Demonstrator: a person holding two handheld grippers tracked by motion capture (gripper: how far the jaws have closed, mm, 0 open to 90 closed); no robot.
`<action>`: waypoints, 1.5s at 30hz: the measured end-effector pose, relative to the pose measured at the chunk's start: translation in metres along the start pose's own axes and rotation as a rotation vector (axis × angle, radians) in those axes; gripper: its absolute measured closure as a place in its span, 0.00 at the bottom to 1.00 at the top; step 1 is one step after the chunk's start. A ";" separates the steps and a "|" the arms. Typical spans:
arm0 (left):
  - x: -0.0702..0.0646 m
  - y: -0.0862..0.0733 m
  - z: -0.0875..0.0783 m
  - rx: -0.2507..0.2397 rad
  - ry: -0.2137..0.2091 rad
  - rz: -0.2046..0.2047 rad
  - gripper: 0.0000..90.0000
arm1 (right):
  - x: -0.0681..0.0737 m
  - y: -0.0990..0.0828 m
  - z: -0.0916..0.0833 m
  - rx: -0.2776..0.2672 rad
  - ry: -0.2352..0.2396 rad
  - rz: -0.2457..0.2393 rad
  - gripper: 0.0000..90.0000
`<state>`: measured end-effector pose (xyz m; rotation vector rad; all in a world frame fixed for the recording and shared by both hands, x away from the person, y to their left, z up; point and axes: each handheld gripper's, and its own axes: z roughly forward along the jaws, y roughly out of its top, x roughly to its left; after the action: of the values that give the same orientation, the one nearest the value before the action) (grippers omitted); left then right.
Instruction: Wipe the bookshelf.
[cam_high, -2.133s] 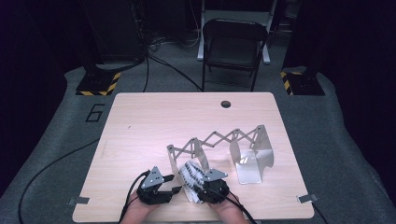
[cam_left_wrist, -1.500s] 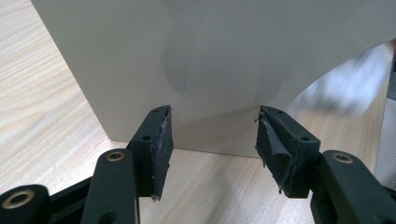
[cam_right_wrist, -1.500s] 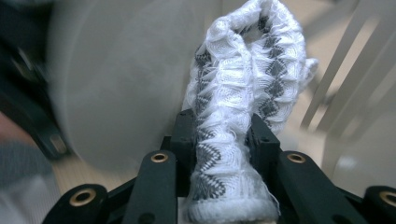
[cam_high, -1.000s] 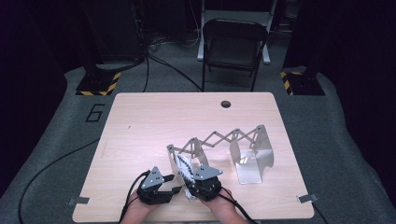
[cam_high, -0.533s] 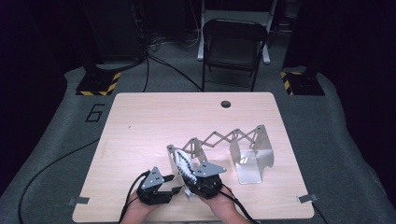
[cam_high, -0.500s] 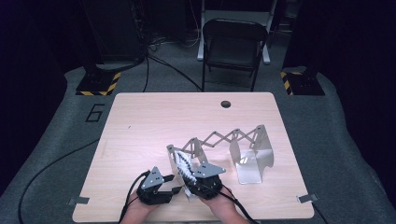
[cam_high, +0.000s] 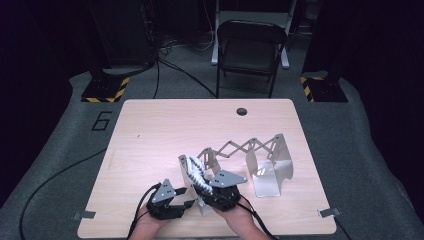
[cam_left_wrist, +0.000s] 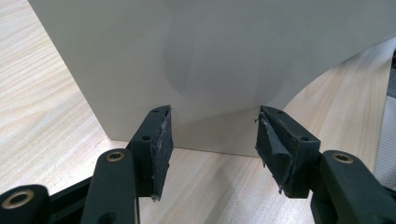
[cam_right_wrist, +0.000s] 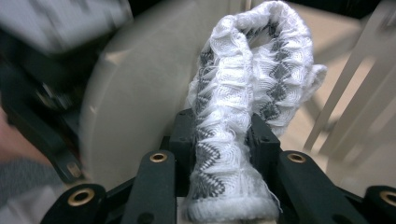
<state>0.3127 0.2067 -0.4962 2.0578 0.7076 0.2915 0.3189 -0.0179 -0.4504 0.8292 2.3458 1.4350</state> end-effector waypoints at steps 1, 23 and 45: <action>0.000 0.000 0.000 0.002 0.000 0.003 0.50 | -0.001 -0.004 0.003 0.018 0.002 -0.005 0.77; 0.000 0.000 0.001 0.005 0.000 -0.003 0.50 | 0.000 -0.009 0.008 0.046 -0.004 -0.005 0.76; -0.001 -0.001 0.002 -0.002 0.006 -0.003 0.50 | -0.003 -0.023 0.015 0.099 0.018 0.040 0.76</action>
<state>0.3124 0.2053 -0.4977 2.0545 0.7143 0.2969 0.3209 -0.0166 -0.4782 0.8976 2.4437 1.3562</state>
